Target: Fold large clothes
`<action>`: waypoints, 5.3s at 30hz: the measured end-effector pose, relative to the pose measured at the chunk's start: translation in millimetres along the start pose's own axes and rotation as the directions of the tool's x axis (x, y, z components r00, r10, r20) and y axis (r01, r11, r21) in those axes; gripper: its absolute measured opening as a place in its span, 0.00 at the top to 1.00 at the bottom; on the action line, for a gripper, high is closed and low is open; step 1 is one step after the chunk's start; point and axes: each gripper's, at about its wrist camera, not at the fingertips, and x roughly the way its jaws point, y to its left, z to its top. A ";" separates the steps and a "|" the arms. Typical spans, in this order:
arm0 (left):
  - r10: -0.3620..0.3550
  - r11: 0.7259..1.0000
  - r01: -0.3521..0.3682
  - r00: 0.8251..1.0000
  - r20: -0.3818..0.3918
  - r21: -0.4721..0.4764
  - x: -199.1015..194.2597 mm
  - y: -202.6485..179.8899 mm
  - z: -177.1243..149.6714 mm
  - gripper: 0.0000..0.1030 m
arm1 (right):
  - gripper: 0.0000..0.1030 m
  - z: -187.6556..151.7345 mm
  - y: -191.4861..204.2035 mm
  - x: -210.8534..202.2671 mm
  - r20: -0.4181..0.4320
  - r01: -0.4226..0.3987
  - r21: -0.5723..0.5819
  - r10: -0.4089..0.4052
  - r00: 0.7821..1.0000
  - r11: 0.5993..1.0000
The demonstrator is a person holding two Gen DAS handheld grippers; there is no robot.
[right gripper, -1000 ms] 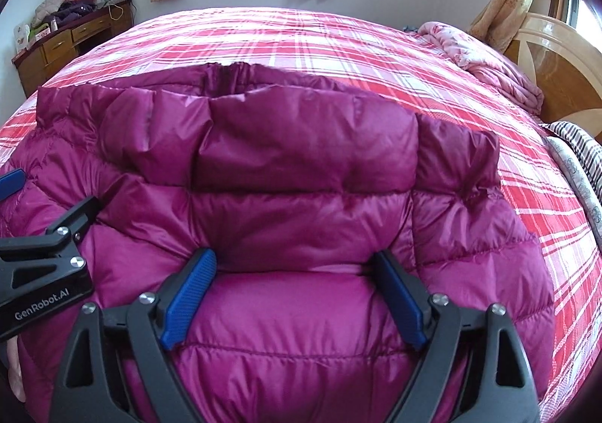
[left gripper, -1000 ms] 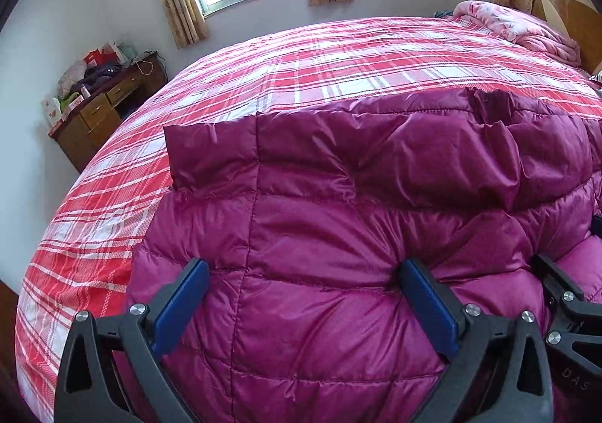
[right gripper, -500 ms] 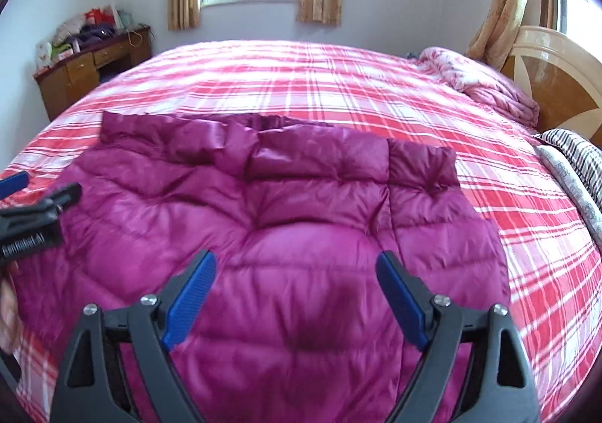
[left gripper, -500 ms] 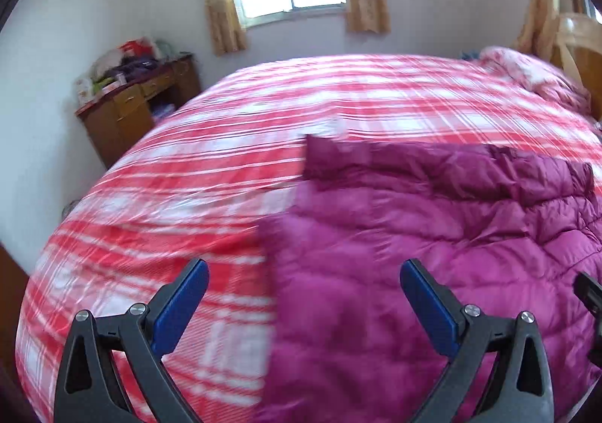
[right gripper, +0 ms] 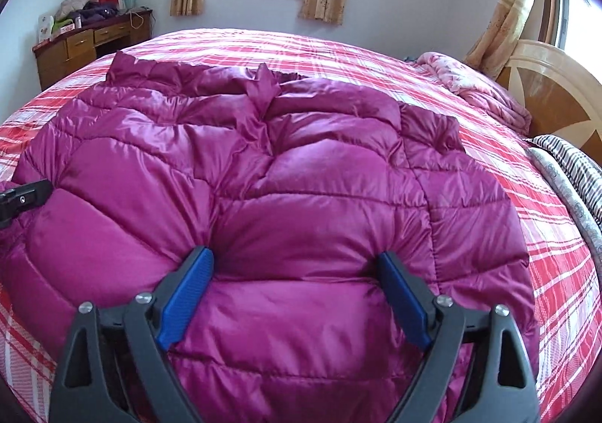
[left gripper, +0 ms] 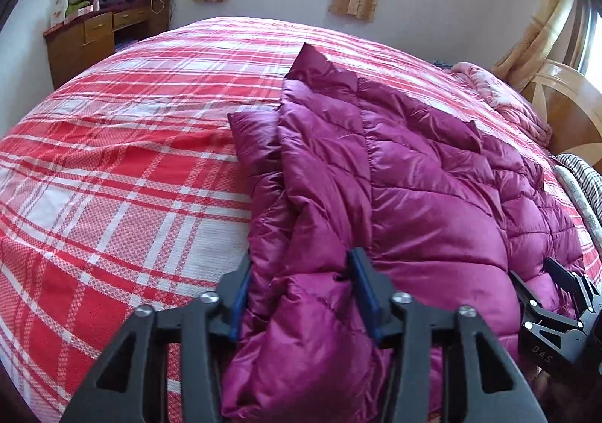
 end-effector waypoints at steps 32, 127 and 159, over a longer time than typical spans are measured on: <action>-0.155 0.756 -0.029 0.963 0.223 0.653 -92.0 -284.6 13.2 0.88 | 0.22 -50.1 -131.4 -39.9 -0.013 0.061 0.245 -0.060 0.998 0.967; 0.075 0.929 -0.101 0.993 0.089 0.356 95.9 -273.5 93.5 0.06 | 0.51 51.1 -183.4 19.5 0.035 -0.007 0.324 -0.004 0.999 0.946; 0.091 0.925 -0.103 0.995 0.050 0.366 122.7 -279.7 80.8 0.02 | 0.51 35.6 -198.3 51.3 -0.018 -0.069 0.416 0.084 0.996 0.907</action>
